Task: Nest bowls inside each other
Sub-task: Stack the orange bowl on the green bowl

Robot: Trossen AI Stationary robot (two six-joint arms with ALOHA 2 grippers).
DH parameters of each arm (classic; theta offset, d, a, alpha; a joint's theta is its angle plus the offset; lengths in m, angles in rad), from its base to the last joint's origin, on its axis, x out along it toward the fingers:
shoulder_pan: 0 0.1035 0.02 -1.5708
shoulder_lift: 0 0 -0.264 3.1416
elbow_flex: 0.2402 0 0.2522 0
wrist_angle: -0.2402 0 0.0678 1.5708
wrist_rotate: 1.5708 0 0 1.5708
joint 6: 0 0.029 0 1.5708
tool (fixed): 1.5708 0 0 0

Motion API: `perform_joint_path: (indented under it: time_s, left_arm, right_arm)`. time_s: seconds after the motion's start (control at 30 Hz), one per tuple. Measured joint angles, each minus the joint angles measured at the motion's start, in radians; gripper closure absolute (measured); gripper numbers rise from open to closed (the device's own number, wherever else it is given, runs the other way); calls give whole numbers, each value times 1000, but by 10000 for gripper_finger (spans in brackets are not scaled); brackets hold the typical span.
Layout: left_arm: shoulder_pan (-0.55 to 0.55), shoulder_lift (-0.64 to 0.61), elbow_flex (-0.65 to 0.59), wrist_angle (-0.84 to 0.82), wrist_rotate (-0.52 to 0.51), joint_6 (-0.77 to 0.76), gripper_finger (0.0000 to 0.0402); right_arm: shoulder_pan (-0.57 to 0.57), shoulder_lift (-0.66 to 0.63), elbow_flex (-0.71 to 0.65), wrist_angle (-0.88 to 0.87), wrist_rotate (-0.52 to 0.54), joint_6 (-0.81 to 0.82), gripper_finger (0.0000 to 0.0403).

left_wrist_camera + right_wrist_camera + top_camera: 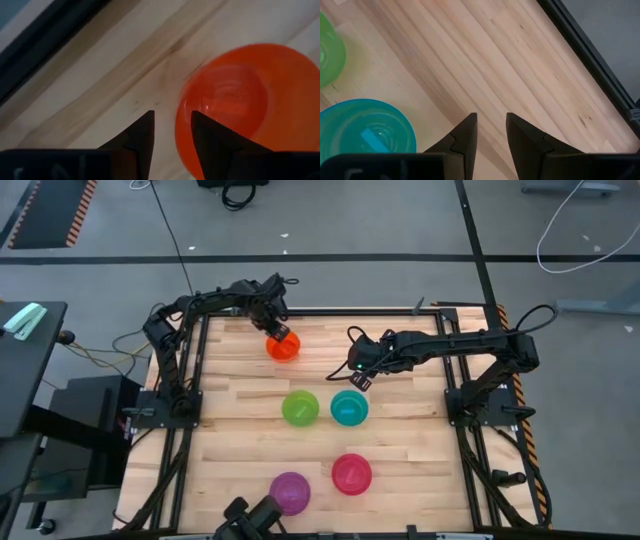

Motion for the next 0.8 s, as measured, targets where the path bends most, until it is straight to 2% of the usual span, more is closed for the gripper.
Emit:
perform_joint_path:
  time_s: [0.57,0.8]
  left_arm:
    - [-2,83,-2,-41,10,-17,274]
    - [-2,85,-2,-45,11,0,323]
  right_arm:
    - [0,0,0,1,0,0,291]
    - [0,0,0,2,0,-5,292]
